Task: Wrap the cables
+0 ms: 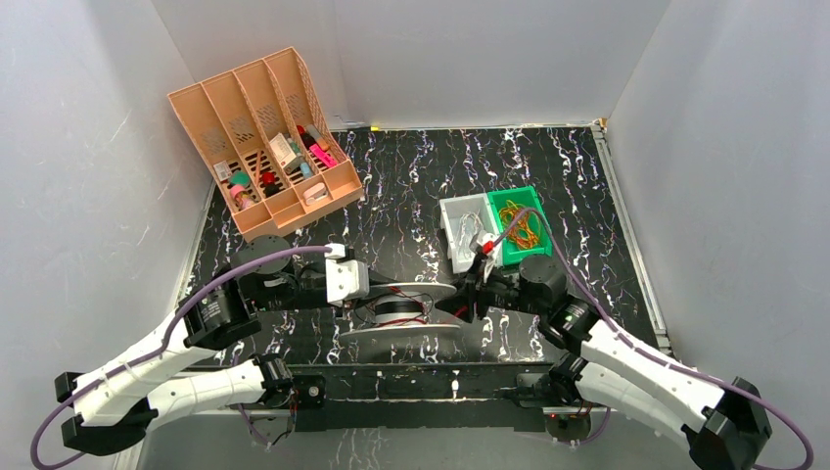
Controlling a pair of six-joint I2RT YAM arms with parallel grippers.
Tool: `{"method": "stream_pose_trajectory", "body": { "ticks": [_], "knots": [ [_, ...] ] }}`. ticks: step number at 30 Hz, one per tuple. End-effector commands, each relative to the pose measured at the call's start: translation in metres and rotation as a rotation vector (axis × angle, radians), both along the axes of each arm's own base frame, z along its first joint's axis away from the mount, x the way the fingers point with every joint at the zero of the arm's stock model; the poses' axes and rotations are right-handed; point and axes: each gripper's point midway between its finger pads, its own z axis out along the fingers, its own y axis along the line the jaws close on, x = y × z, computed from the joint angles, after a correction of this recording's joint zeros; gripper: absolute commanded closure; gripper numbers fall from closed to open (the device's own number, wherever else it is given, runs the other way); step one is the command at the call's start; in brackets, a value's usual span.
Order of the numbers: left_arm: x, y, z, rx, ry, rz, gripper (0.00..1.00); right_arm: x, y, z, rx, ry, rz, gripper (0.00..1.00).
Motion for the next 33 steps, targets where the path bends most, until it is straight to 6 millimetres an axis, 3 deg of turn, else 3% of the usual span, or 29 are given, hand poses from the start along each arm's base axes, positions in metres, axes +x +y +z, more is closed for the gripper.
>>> {"method": "stream_pose_trajectory", "body": {
  "ticks": [1, 9, 14, 25, 33],
  "knots": [
    [0.002, 0.01, 0.036, -0.059, -0.085, 0.026, 1.0, 0.032, -0.026, 0.006, -0.068, -0.089, -0.223, 0.47],
    [0.023, 0.019, 0.024, 0.009, -0.128, 0.136, 1.0, 0.074, -0.074, 0.011, -0.16, -0.092, -0.593, 0.34],
    [0.056, 0.02, 0.002, 0.109, -0.165, 0.281, 1.0, 0.088, -0.096, 0.01, -0.185, -0.072, -0.754, 0.27],
    [0.148, 0.03, -0.073, 0.456, -0.375, 0.647, 1.0, 0.097, -0.109, 0.003, -0.185, -0.003, -0.884, 0.21],
    [0.206, 0.032, -0.102, 0.636, -0.608, 0.928, 1.0, 0.1, -0.117, -0.009, -0.208, 0.058, -0.956, 0.22]
  ]
}}
